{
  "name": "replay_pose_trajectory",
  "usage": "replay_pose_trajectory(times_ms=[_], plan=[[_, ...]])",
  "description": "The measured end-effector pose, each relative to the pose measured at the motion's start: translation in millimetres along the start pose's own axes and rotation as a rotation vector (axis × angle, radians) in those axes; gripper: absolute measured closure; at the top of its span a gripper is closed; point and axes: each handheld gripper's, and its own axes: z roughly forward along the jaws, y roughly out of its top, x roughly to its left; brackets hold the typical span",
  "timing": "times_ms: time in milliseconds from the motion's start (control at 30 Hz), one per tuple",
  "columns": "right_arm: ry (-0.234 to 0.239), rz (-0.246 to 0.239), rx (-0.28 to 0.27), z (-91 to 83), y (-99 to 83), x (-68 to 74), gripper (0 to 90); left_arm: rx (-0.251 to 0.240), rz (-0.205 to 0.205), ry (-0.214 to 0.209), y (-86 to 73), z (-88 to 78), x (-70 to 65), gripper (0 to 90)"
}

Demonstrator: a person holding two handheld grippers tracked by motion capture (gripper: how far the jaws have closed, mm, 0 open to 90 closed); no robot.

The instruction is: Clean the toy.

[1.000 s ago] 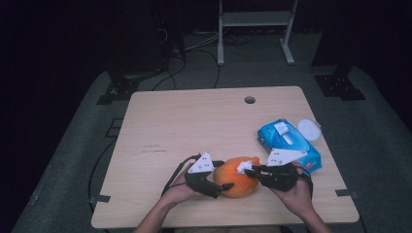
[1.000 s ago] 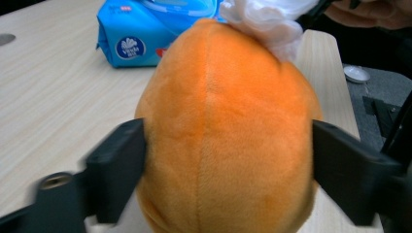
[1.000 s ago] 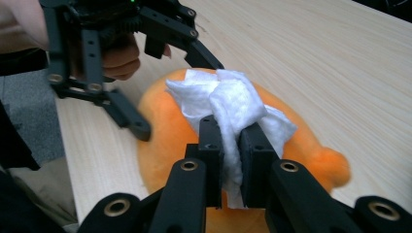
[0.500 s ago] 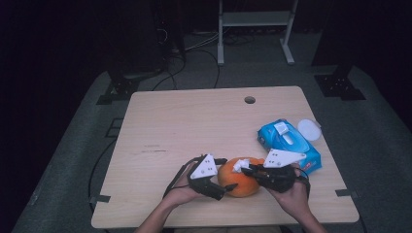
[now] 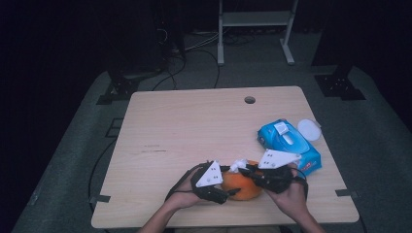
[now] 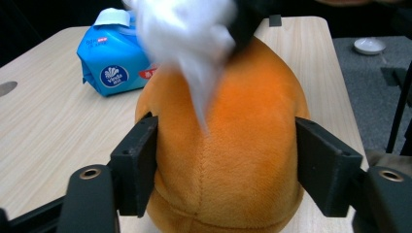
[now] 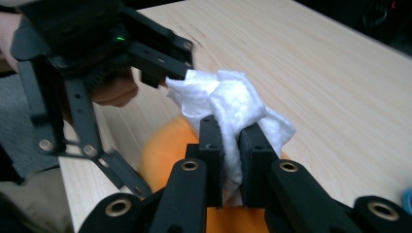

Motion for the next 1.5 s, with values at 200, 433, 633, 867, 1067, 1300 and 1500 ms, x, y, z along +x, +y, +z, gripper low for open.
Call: replay_pose_trajectory(times_ms=[200, 433, 633, 867, 1067, 1300, 1500], plan=[[0.084, 0.038, 0.004, 4.9, -1.9, 4.2, 81.1, 0.014, 0.037, 0.005, 4.9, 6.1, -6.6, 20.5], [0.027, 0.009, 0.033, 1.4, 0.0, 0.2, 81.4, 0.008, 0.022, 0.01, -1.1, -0.7, 1.2, 31.0], [0.021, 0.003, 0.031, -1.9, -5.5, 0.9, 81.5, -0.017, -0.012, -0.01, 4.4, 4.1, -1.9, 16.7], [0.052, 0.005, 0.028, 0.3, -3.0, -1.5, 81.5, 0.004, -0.026, -0.019, -1.8, -3.9, 6.1, 33.3], [0.027, 0.111, 0.018, -12.0, -19.8, -25.9, 81.4, 0.006, -0.062, -0.03, -10.3, -10.7, 14.7, 31.9], [0.088, 0.07, 0.0, -1.6, -9.7, -8.5, 81.2, 0.011, -0.019, -0.039, -4.7, -6.8, 8.8, 30.6], [0.052, 0.098, 0.013, -6.5, -18.5, -24.8, 81.3, 0.013, -0.06, -0.023, -12.2, -14.5, 17.6, 33.5]])
